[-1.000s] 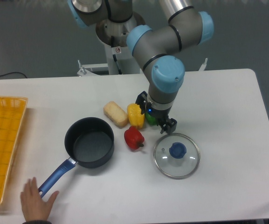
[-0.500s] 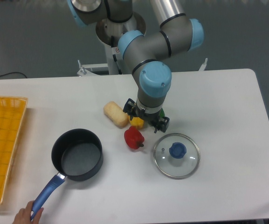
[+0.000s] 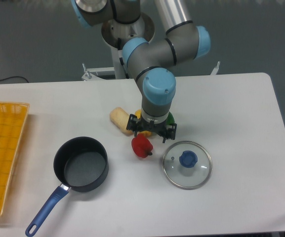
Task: Pick up the red pepper
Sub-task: 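Move the open gripper over the red pepper and lower onto it, then lower the gripper further around the red pepper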
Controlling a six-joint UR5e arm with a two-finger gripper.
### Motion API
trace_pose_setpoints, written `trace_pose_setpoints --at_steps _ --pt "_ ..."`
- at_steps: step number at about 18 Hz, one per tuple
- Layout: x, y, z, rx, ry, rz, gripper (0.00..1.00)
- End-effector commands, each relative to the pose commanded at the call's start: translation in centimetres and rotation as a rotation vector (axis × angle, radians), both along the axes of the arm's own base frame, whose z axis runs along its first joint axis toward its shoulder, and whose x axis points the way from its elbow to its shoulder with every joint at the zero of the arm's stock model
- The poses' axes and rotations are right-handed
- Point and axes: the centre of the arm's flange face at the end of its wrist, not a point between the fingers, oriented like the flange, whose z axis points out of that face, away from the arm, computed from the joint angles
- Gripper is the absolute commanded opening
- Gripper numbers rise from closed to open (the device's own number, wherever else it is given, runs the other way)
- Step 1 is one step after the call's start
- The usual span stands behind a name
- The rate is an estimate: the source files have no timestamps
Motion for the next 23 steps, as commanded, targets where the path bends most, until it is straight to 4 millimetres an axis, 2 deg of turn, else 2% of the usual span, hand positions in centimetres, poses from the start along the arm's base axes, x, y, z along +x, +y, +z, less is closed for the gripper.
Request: trace_pose_setpoints --at_steps 9,16,23 --pt "0.6 0.7 -2.5 -0.007 0.016 0.029 1.00" --pt "2.8 2.0 -4.9 -0.081 0.025 0.048 1.00" --pt "2.8 1.9 -5.0 -0.093 0.035 0.048 1.00"
